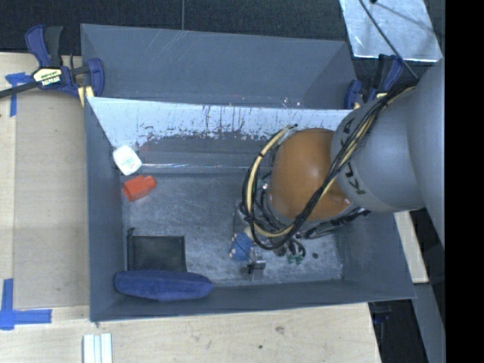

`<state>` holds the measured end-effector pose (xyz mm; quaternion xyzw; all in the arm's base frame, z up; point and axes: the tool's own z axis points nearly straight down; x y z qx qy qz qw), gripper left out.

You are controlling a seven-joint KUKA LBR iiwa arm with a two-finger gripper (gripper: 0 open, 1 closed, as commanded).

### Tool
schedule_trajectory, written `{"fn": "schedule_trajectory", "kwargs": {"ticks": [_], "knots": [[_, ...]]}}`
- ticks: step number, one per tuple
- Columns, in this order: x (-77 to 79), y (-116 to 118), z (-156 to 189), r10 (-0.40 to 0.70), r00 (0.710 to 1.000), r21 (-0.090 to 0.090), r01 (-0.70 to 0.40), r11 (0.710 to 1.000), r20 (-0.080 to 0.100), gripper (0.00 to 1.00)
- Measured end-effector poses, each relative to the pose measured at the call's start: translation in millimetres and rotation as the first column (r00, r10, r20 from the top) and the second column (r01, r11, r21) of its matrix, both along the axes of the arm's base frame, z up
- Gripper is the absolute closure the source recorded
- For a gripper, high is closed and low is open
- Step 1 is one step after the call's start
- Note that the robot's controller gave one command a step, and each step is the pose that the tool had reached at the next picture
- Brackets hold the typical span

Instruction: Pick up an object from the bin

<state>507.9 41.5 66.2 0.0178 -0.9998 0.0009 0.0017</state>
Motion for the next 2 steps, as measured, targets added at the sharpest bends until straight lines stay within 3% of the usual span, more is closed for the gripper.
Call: {"fn": "schedule_trajectory", "kwargs": {"ticks": [1, 2], "knots": [[2.5, 2, 5, 0.001, 1.000, 0.002, -0.001, 1.000, 0.009, 1.00], [-1.5, 28, 169, 0.071, 0.997, 0.003, -0.071, 0.997, 0.014, 1.00]]}}
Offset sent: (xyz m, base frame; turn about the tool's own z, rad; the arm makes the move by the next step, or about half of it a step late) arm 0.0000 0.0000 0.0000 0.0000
